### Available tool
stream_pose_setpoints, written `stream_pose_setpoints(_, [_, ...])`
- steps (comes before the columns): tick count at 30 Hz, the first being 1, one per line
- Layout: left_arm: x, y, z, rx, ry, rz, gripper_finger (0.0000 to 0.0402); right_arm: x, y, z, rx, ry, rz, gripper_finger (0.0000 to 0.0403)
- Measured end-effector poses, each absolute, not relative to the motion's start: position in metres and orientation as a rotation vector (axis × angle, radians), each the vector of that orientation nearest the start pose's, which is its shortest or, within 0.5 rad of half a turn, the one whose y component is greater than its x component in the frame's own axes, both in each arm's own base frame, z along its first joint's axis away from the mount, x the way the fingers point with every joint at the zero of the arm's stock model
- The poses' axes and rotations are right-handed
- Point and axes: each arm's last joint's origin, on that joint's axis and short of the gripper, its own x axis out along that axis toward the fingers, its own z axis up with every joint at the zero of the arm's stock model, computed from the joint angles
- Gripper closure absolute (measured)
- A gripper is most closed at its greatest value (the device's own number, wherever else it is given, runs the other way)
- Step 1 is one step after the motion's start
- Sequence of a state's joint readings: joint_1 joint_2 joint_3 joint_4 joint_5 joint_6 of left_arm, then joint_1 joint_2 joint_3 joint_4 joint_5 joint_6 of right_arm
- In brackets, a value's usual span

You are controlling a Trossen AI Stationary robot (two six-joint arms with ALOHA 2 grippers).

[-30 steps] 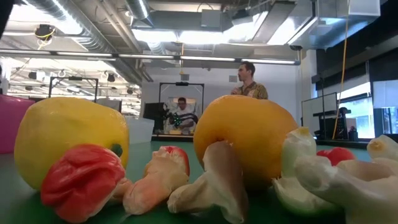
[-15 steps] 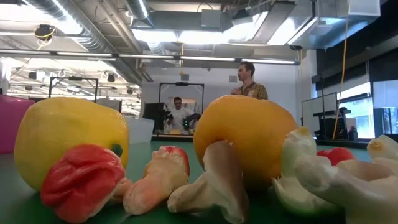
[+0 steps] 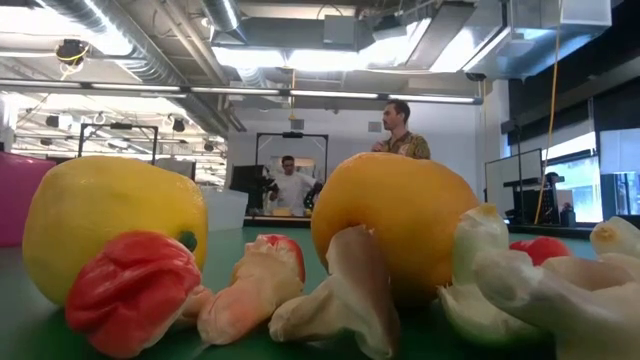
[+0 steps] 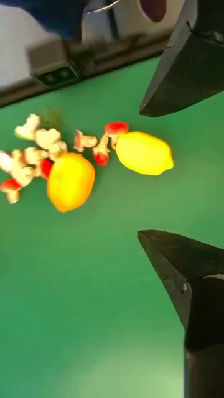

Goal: Sort produce into baskets
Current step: Put the yellow lemon into the orange bin

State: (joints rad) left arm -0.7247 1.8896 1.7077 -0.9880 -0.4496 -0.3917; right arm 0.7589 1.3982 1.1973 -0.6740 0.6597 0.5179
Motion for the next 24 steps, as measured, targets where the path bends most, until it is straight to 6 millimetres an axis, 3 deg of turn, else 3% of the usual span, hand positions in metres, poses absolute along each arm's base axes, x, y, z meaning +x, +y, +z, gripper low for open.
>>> stream_pose_setpoints(4, [0.319,-0.235,0.248,0.249,1.023,-0.178,0.0094,0.219,0.185,0.304,-0.047,0.666,-0.050,0.0182])
stream_pose_setpoints(8, [0.322,-0.217,0.220,0.258,1.114,-0.246,0.0094,0.220,0.186,0.305,-0.025,0.673,-0.018,0.0182])
stream_pose_setpoints(15, [0.330,-0.209,0.195,0.121,1.082,-0.442,0.0094,0.220,0.186,0.305,-0.021,0.676,-0.013,0.0182])
stream_pose_setpoints(24, [0.327,-0.197,0.169,0.132,1.061,-0.424,0.0094,0.220,0.186,0.305,-0.021,0.676,-0.012,0.0182])
